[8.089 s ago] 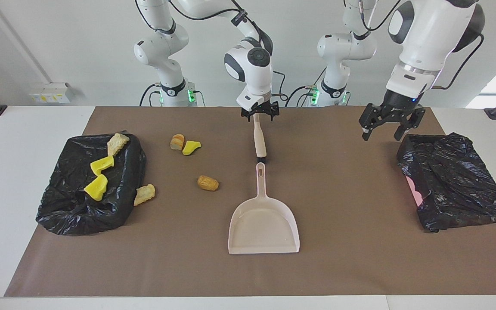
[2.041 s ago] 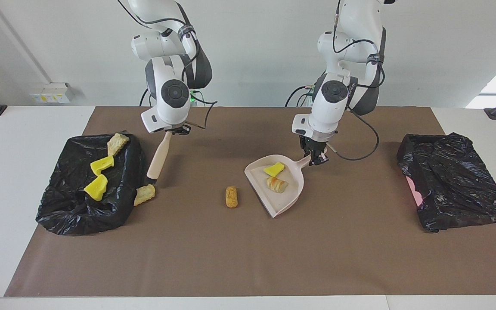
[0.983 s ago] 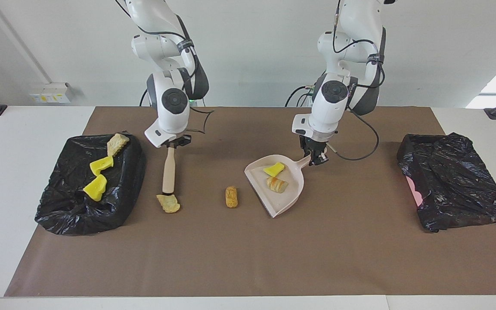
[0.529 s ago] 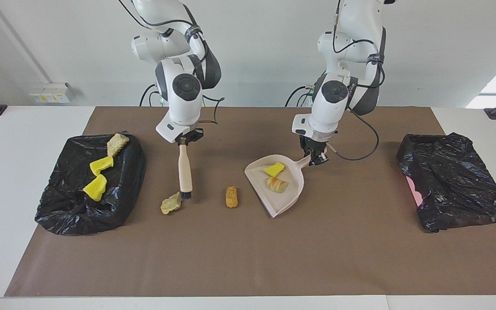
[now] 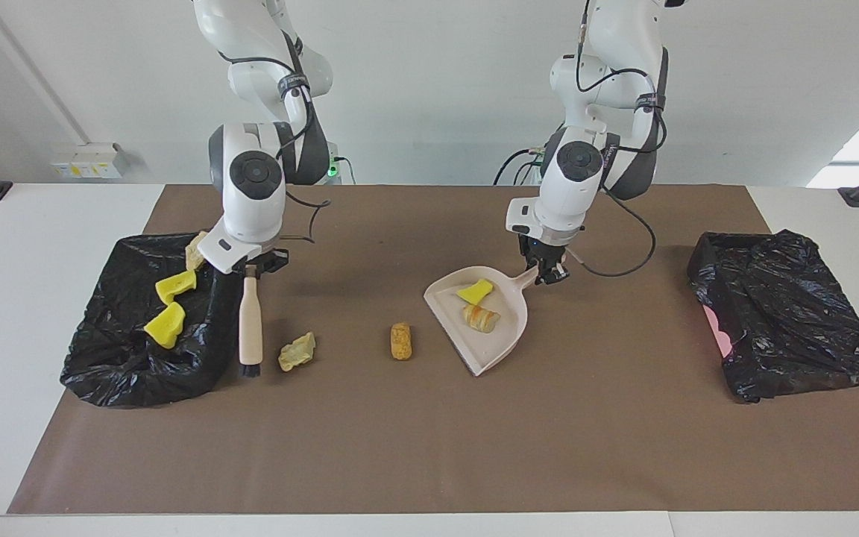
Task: Sweep and dump trash in bin
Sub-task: 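Sweep the chunk near the bag into the dustpan with the right gripper's brush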
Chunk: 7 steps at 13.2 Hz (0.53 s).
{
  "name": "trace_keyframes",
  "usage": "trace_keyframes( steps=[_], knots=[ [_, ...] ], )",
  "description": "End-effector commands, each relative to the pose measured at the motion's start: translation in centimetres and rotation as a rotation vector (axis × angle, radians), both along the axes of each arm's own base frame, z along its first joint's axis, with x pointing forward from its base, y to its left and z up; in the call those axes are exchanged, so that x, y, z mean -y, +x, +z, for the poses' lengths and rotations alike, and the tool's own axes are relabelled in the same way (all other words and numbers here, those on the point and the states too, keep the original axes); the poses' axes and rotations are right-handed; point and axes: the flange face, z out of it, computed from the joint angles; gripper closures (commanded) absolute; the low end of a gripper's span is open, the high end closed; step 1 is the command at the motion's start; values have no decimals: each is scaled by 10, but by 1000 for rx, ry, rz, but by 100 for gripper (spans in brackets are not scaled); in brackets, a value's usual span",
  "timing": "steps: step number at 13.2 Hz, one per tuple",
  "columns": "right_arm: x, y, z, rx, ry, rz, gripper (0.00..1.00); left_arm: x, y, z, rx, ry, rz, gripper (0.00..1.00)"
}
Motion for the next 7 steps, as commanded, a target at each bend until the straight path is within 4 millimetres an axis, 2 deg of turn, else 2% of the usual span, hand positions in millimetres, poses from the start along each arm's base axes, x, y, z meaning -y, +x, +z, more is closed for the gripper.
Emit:
trace_keyframes(
  steps=[1, 3, 5, 7],
  knots=[
    [-20, 6, -22, -26, 18, 28, 100, 1, -12, 5, -27, -23, 76, 100],
    [-56, 5, -34, -39, 71, 43, 100, 1, -16, 5, -53, -10, 73, 100],
    [-99, 11, -33, -39, 146, 40, 100, 1, -15, 5, -52, -12, 59, 100],
    [-137, 7, -35, -56, 230, 34, 100, 1, -14, 6, -46, -20, 3, 100]
  ],
)
